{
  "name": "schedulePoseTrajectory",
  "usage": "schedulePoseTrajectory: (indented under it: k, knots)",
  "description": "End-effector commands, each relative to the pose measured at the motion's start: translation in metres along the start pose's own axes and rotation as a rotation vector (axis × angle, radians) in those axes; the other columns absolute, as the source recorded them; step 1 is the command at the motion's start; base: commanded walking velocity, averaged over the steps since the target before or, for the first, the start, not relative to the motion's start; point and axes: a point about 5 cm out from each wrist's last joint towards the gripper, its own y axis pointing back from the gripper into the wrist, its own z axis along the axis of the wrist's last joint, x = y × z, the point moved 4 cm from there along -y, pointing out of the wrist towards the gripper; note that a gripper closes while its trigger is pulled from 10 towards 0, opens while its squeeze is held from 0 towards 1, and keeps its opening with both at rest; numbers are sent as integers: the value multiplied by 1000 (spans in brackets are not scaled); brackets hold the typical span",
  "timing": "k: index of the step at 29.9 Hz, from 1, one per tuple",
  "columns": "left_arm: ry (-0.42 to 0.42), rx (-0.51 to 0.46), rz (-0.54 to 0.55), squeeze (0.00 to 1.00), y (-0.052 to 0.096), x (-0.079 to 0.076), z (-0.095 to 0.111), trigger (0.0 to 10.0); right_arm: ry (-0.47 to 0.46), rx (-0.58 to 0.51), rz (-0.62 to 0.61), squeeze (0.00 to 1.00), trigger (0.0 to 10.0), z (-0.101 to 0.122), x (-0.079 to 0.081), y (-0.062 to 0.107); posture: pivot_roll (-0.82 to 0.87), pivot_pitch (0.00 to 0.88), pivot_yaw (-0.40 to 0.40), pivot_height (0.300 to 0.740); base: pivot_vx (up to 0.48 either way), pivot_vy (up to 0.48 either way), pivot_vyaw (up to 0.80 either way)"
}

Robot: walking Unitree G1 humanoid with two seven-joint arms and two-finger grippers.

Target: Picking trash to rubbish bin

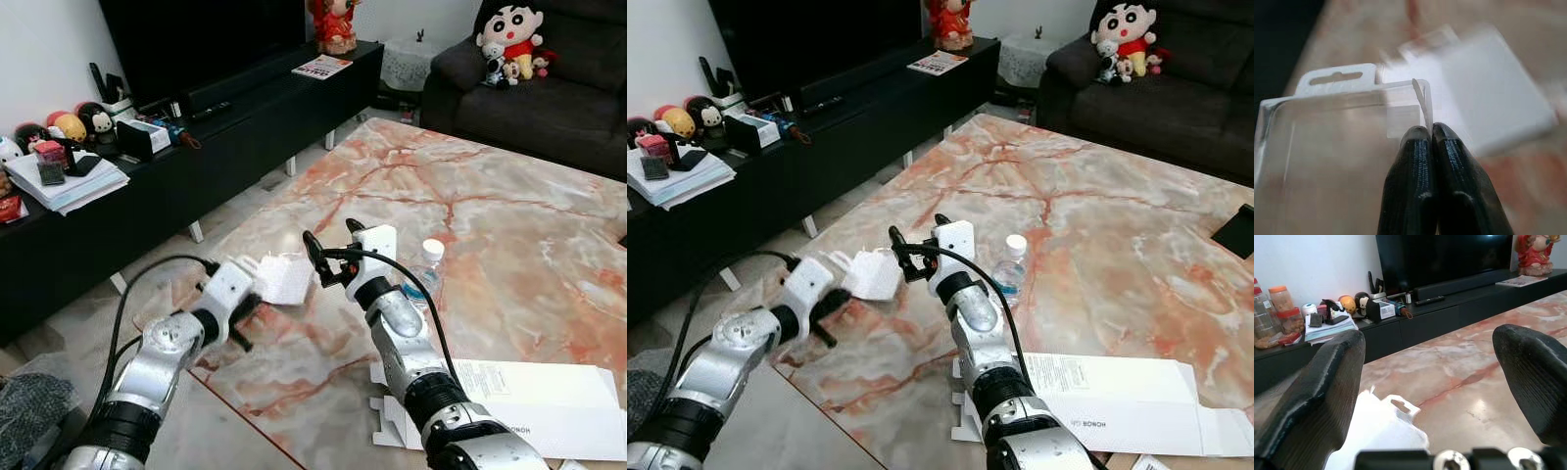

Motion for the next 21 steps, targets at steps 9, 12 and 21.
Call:
schedulePoseTrajectory:
  k: [9,12,21]
  knots:
    - [134,-230,212,0,-6,20,44,10000,1,-9,1,0,10000,4,1,-3,59,0,42,740,0,0,0]
    - [170,-269,352,0,-5,32,46,10000,1,-18,-11,0,10000,5,0,-2,57,0,47,740,0,0,0]
    - [105,-335,636,0,9,54,48,10000,-2,-79,-65,0,10000,17,-11,-3,40,0,56,740,0,0,0]
